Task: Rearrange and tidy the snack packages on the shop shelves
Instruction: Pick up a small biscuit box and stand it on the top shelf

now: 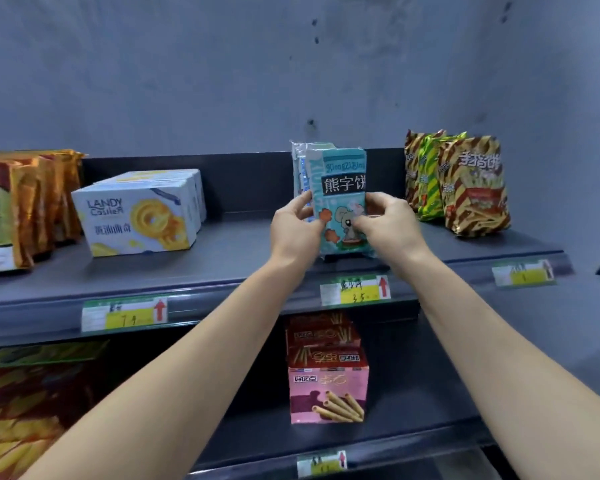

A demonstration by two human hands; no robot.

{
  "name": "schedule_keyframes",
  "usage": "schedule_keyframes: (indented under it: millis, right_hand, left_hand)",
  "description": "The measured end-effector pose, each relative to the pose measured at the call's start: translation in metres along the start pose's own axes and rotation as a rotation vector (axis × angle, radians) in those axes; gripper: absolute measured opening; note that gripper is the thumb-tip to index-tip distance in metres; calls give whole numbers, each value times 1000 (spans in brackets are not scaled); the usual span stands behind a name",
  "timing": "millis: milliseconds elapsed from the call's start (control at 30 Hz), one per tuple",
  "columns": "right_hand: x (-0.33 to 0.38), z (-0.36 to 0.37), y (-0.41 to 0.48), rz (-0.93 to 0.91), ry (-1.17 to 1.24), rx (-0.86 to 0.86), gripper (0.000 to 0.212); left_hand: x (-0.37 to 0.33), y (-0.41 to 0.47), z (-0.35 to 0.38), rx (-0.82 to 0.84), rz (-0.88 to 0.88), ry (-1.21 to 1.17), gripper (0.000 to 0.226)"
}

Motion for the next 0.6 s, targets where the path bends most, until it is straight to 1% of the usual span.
schedule_keyframes:
  millis: [67, 167, 233, 467, 533, 600]
  right_hand:
    - [-8, -2, 9, -1, 39, 12, 32]
    - [-17, -1, 22, 22, 115, 24, 34]
    - [-21, 2, 26, 21, 122, 34, 37]
    - [-17, -2, 20, -12, 60, 59, 37]
    - [-13, -4, 14, -8, 17, 51, 35]
    - [-9, -7, 9, -14, -48, -14, 39]
  left_hand:
    - [1, 5, 3, -15, -10, 28, 50]
    - [2, 12, 2, -26, -30, 56, 55]
    - [3, 14, 1, -36, -24, 61, 55]
    - [2, 10, -1, -47, -1, 129, 53]
    - [-1, 4, -4, -45, 16, 218, 49]
    - [-7, -5, -7, -66, 66, 331, 43]
Point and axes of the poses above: each hand's wrist, its own y-axis towards the middle knuckle, its own z-axis out of the palm, x = y × z, the point moved 2 cm from there along y, towards the middle knuckle, and after that the axes turned 4 degrees about x, right-handed, at the moved point
